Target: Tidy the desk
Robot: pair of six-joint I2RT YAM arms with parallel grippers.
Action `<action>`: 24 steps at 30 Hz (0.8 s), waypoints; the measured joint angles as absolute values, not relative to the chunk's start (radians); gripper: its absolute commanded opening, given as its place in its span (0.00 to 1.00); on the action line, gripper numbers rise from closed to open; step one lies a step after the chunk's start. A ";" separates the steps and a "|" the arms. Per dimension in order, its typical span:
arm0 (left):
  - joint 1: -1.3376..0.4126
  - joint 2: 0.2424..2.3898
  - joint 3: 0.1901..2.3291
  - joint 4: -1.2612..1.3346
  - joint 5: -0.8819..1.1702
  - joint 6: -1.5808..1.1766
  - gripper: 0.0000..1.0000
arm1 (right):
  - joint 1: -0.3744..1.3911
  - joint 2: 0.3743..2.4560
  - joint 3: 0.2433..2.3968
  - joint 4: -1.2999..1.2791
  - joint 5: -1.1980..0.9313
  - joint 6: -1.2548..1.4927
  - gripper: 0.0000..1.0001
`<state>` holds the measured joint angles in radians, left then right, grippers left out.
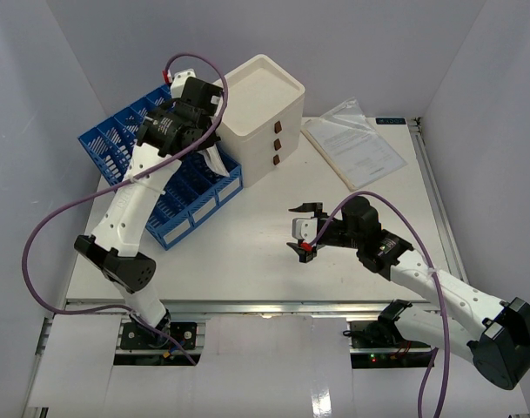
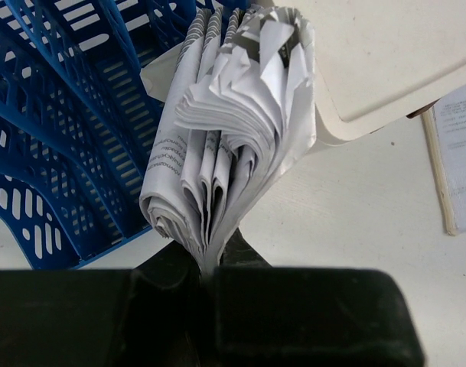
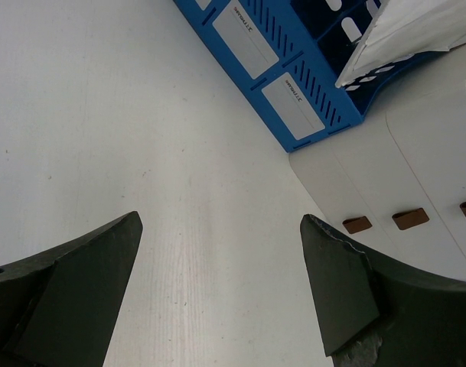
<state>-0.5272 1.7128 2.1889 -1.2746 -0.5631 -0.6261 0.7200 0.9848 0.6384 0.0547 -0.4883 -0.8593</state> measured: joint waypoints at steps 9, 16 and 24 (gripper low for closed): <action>-0.526 1.566 2.013 -1.224 -0.536 -0.686 0.00 | 0.720 0.985 0.638 0.055 -0.499 -0.860 0.90; -0.526 1.409 1.914 -1.210 -0.513 -0.729 0.00 | 0.720 0.989 0.637 0.055 -0.501 -0.860 0.90; -0.525 1.464 1.940 -1.204 -0.508 -0.737 0.00 | 0.720 0.989 0.637 0.055 -0.501 -0.860 0.90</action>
<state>-0.5255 1.4642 1.9402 -1.2042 -0.5082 -0.7372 0.7200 0.9886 0.6365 0.0551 -0.5011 -0.8600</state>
